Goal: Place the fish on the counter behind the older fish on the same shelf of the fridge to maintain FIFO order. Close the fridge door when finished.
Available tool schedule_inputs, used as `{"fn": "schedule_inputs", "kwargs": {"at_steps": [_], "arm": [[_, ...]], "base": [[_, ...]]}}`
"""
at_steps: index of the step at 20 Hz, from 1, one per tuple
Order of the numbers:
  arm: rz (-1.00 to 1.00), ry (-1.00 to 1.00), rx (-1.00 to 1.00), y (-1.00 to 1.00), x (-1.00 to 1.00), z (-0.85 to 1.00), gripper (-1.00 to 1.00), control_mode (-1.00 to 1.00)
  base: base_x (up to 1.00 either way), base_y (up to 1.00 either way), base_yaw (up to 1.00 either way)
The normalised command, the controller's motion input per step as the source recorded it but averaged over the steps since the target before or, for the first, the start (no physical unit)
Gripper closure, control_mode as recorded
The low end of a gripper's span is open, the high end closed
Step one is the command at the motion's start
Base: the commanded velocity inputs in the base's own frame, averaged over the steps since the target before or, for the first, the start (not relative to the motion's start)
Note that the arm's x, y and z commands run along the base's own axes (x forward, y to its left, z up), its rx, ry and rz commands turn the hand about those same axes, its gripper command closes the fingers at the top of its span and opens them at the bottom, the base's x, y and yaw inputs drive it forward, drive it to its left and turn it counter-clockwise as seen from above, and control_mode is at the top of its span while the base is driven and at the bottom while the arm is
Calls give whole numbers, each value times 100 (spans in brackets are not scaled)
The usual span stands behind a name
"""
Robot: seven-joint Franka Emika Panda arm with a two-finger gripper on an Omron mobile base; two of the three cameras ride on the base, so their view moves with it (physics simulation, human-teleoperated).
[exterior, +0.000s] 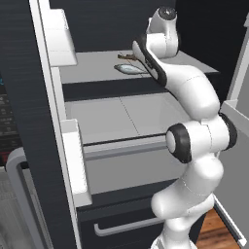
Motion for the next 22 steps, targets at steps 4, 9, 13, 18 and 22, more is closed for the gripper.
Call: {"fn": "schedule_inputs", "kwargs": {"at_steps": [4, 9, 13, 18, 22], "arm": [[0, -6, 0, 1, -94, 0, -100, -100], [0, -1, 0, 13, -95, -3, -100, -100], [0, 0, 0, 20, -93, -6, -100, -100], [0, 0, 0, 17, -88, -5, -100, -100], [0, 0, 0, 8, -64, -10, -100, -100]], "base": [[0, 0, 0], [0, 0, 0], [0, 0, 0], [0, 0, 0], [0, 0, 0]]}}
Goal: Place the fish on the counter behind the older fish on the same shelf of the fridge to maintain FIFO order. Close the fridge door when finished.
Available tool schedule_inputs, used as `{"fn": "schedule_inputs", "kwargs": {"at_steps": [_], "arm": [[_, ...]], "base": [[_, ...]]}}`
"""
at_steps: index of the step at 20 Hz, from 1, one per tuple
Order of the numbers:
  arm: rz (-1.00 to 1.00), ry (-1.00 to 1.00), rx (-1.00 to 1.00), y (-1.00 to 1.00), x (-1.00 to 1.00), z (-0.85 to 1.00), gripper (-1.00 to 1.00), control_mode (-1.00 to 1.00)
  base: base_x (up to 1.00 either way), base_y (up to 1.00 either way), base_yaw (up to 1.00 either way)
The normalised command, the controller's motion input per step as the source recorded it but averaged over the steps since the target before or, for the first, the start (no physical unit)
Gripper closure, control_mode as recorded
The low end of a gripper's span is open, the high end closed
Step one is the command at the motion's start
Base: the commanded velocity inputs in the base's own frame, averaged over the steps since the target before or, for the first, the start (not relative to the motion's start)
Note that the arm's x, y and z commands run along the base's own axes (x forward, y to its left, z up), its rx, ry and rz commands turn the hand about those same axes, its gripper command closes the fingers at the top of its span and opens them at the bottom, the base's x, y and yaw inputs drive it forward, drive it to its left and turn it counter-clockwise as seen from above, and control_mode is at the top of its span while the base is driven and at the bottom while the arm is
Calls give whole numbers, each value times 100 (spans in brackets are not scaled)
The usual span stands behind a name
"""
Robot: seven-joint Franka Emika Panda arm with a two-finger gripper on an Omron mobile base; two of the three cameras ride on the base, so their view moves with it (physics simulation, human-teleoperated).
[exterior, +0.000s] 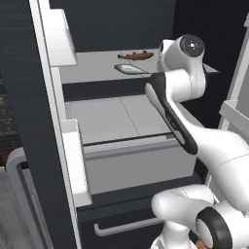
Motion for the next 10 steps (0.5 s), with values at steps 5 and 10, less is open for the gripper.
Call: {"fn": "schedule_inputs", "kwargs": {"at_steps": [5, 10], "arm": [[0, 0, 0, 0, -57, -26, -100, -100], [1, 4, 0, 0, -12, -47, -100, -100]], "base": [[0, 0, 0], [0, 0, 0]]}}
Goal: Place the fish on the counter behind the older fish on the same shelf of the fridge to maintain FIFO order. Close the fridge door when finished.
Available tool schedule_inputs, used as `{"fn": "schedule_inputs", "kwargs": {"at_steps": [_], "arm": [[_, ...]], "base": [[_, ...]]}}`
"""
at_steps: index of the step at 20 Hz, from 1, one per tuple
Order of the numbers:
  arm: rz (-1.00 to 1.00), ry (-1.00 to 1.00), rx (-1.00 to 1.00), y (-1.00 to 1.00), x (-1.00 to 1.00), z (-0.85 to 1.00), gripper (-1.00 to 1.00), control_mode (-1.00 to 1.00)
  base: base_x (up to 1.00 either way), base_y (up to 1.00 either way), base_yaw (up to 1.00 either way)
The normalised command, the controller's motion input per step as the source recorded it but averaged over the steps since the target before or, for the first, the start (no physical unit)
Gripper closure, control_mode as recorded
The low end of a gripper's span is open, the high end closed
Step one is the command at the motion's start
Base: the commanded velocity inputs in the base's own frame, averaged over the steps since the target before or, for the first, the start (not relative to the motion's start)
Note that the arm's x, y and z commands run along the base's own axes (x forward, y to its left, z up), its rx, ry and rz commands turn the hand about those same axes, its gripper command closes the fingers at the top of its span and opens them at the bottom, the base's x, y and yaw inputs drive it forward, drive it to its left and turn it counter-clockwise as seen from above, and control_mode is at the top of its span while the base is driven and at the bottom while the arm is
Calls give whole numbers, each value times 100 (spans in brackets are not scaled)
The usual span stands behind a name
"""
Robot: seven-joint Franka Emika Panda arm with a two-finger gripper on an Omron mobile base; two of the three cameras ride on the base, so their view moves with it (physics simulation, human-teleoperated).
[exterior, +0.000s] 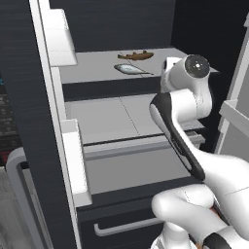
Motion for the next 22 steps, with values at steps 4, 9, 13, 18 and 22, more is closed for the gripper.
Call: {"fn": "schedule_inputs", "kwargs": {"at_steps": [4, 9, 13, 18, 22], "arm": [[0, -1, 0, -3, -31, -11, -100, -100], [-2, 0, 0, 0, -37, 0, -100, 100], [0, 0, 0, 0, 0, 0, -100, 100], [0, 0, 0, 0, 0, 0, -100, 100], [0, 0, 0, 0, 0, 0, -100, 100]], "base": [[0, 0, 0], [-15, 0, -1], [-78, 9, -3], [-66, 4, -1], [-35, 18, 0]]}}
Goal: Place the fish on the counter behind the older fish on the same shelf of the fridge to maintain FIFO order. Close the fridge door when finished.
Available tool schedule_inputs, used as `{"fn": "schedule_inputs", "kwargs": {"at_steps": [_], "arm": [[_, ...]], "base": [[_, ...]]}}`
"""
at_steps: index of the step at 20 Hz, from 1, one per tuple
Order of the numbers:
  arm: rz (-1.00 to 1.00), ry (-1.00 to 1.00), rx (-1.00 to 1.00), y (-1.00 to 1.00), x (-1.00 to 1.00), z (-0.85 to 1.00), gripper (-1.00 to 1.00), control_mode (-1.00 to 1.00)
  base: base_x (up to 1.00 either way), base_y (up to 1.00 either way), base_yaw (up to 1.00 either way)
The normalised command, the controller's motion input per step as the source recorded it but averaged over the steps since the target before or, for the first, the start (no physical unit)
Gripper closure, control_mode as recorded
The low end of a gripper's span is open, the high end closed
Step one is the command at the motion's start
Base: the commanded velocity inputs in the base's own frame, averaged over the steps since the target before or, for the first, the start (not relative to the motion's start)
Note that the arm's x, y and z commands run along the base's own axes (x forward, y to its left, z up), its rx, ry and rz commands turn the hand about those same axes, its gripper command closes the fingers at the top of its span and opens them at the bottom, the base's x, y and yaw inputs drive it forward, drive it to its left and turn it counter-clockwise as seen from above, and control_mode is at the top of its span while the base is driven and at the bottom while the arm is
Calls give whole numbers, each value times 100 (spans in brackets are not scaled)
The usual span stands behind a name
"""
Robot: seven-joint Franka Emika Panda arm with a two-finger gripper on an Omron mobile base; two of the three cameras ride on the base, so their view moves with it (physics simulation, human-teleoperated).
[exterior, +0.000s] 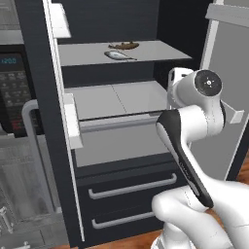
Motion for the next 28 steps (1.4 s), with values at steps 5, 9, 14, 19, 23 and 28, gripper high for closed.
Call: {"fn": "schedule_inputs", "kwargs": {"at_steps": [5, 9, 14, 19, 23, 28], "arm": [[0, 0, 0, 0, 0, 0, -100, 100], [0, 0, 0, 0, 0, 0, -100, 100], [0, 0, 0, 0, 0, 0, -100, 100], [0, 0, 0, 0, -18, -8, -100, -100], [-1, -20, 3, -34, -95, -7, -100, -100], [-3, -28, 13, -96, -99, 0, -100, -100]], "base": [[-22, 15, 0], [-21, 23, 0], [-12, 11, 0], [-12, 0, 0], [0, 0, 0], [0, 0, 0]]}}
